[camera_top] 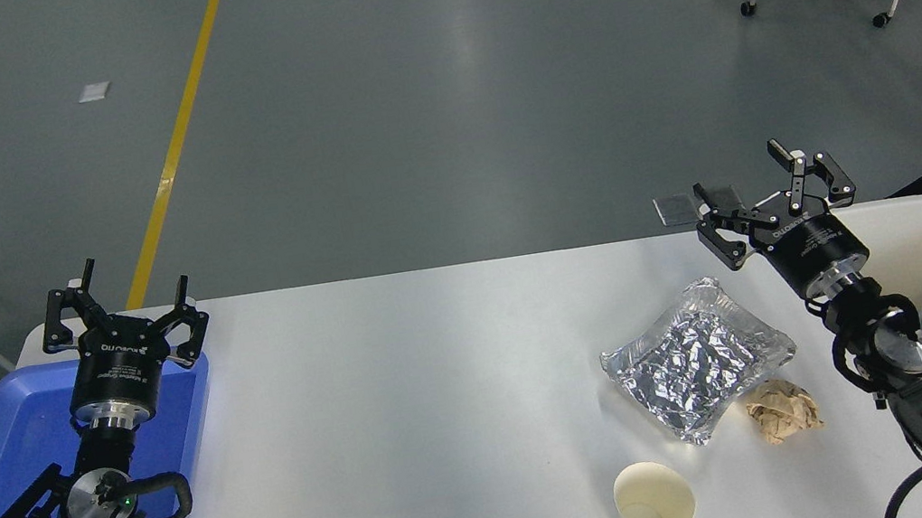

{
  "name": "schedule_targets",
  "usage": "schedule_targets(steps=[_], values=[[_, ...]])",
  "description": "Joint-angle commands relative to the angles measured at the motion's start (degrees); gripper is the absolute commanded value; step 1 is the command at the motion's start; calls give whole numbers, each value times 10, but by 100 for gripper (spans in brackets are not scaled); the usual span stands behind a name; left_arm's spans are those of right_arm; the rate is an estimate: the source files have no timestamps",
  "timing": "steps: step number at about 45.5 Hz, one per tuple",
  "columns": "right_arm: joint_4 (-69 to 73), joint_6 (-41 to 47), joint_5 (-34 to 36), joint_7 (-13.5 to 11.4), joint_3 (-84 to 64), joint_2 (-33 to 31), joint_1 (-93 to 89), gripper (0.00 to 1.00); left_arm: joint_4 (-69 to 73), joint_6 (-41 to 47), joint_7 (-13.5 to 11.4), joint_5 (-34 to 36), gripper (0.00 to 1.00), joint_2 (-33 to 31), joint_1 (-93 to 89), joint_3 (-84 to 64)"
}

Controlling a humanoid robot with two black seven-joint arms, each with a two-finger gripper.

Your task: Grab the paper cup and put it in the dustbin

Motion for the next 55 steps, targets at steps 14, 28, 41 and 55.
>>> schedule_targets(steps=[14,28,41,55], values=[[8,1,-35,-2,-8,6,8,100,0,-1,-1,-1,100,0,0,1],[114,6,-328,-7,-53,-87,101,100,0,-1,-1,-1,100,0,0,1],[206,7,-478,-13,-348,-207,324,100,0,-1,-1,-1,100,0,0,1],[298,8,-544,-11,-868,-188,672,100,0,-3,1,0,100,0,-1,1]])
